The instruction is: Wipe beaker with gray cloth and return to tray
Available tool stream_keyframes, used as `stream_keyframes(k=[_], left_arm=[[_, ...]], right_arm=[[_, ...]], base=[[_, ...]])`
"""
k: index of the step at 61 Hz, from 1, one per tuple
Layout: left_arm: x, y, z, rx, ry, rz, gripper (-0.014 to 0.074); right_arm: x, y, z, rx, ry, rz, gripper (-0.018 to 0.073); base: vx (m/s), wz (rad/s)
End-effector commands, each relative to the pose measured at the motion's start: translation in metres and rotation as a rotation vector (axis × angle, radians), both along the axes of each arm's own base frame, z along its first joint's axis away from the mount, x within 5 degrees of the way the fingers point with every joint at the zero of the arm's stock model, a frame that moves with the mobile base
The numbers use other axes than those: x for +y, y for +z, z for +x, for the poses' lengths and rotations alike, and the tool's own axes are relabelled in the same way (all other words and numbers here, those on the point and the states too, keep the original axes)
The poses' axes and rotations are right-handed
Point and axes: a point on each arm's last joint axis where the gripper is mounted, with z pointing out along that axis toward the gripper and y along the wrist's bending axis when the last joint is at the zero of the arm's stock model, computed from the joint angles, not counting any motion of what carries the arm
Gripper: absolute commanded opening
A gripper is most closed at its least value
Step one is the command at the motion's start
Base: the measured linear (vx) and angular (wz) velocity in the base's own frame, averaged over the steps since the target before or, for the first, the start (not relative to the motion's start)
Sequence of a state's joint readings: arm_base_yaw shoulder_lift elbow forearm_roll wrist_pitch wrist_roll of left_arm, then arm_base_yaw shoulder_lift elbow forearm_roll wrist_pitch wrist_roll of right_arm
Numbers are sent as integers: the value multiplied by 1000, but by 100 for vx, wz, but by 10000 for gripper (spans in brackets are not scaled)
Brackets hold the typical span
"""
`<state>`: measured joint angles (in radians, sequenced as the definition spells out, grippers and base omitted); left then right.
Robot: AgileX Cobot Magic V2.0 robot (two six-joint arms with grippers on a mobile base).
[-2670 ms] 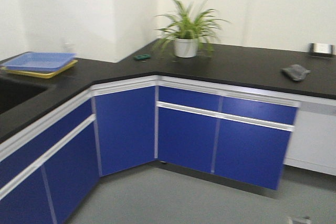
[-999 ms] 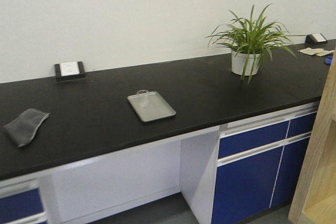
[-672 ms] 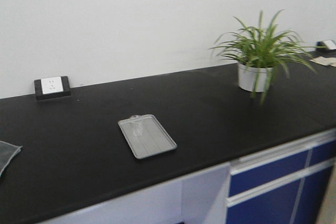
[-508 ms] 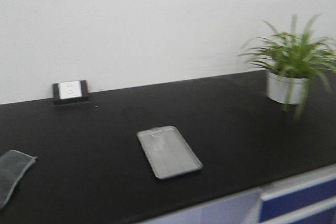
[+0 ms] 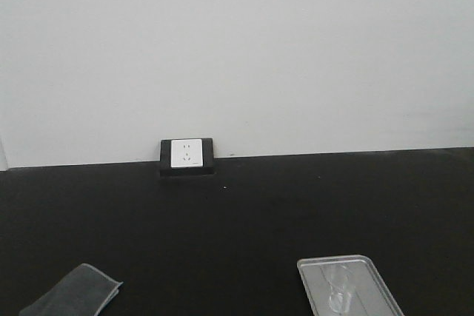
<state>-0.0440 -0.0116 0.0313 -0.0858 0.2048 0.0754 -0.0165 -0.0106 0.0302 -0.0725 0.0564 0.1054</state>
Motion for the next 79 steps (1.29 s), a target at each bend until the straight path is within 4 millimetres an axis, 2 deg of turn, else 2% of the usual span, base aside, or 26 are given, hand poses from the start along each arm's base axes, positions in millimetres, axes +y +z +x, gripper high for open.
stream_keyframes(k=[1, 26, 70, 79], left_arm=[[1, 10, 0, -95, 6, -17, -6], [1, 10, 0, -95, 6, -17, -6], [1, 10, 0, -96, 6, -14, -6], [1, 18, 0, -188, 14, -19, -6]], right_arm=[[0, 3, 0, -73, 2, -7, -8], [0, 3, 0, -73, 2, -7, -8], [0, 3, 0, -73, 2, -7, -8], [1, 8, -1, -133, 7, -9, -8]], base=[[38, 19], [23, 13], [2, 3], [0, 0]])
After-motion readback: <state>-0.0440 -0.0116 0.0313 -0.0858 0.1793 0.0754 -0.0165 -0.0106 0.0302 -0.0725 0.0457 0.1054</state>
